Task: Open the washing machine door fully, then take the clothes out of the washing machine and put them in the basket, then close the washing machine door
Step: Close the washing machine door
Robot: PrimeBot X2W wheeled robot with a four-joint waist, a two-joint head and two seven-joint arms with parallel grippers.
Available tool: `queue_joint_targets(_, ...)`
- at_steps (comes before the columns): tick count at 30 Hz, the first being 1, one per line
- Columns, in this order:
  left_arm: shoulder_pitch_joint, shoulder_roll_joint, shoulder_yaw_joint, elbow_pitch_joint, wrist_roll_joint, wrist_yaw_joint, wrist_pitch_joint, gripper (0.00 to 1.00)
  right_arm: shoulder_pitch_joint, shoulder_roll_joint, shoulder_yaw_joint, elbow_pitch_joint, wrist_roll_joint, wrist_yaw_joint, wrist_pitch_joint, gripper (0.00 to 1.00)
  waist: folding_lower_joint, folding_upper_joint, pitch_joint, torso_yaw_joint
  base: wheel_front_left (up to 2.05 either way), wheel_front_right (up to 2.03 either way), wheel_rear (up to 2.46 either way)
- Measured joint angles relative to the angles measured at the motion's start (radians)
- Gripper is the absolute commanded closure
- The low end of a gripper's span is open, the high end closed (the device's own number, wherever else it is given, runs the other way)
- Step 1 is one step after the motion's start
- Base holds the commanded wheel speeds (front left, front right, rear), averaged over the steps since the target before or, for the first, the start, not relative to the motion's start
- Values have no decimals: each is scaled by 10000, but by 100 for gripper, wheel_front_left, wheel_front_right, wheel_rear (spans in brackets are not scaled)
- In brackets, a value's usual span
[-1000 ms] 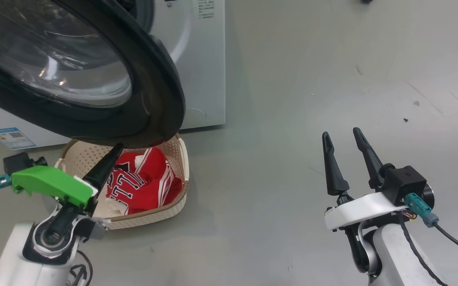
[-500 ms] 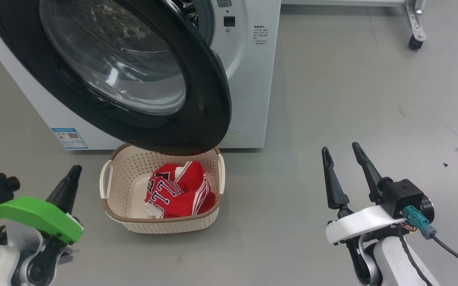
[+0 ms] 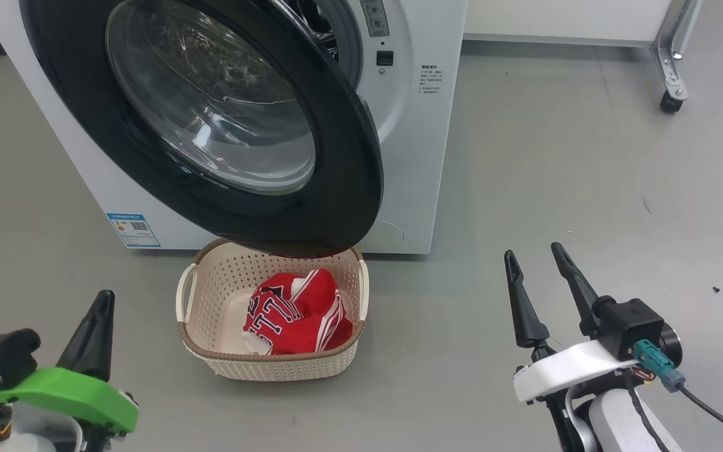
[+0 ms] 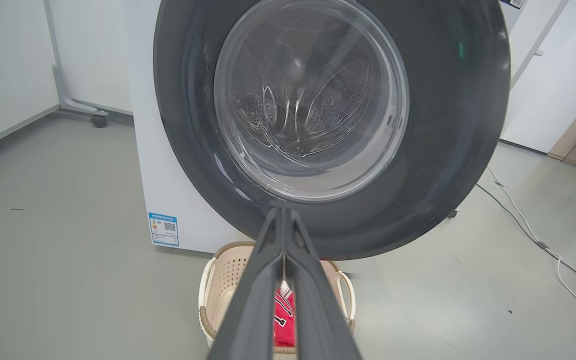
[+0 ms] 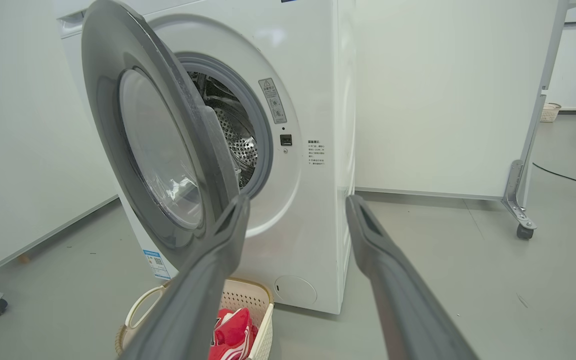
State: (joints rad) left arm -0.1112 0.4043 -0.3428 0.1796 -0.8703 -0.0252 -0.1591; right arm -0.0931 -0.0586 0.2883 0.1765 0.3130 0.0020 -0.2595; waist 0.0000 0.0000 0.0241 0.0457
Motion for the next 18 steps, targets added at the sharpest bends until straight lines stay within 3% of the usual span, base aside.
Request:
queue_joint_targets(6, 376, -88, -209, -17, 673, 232, -786, 100, 28, 6, -23, 2, -2, 58, 0, 0, 0, 0, 15, 17, 0, 0, 0)
queue_joint_targets(7, 454, -115, -201, -17, 780, 324, -882, 67, 35, 8, -27, 4, -2, 58, 0, 0, 0, 0, 15, 17, 0, 0, 0)
queue_joint_targets(8, 521, -127, -194, -10, 890, 424, -899, 0, 40, 8, -33, 4, -2, 58, 0, 0, 0, 0, 15, 17, 0, 0, 0)
queue_joint_targets(18, 744, -257, -159, -69, 1356, 696, -895, 0, 161, 17, -61, 31, -2, 132, 0, 0, 0, 0, -3, -16, 0, 0, 0)
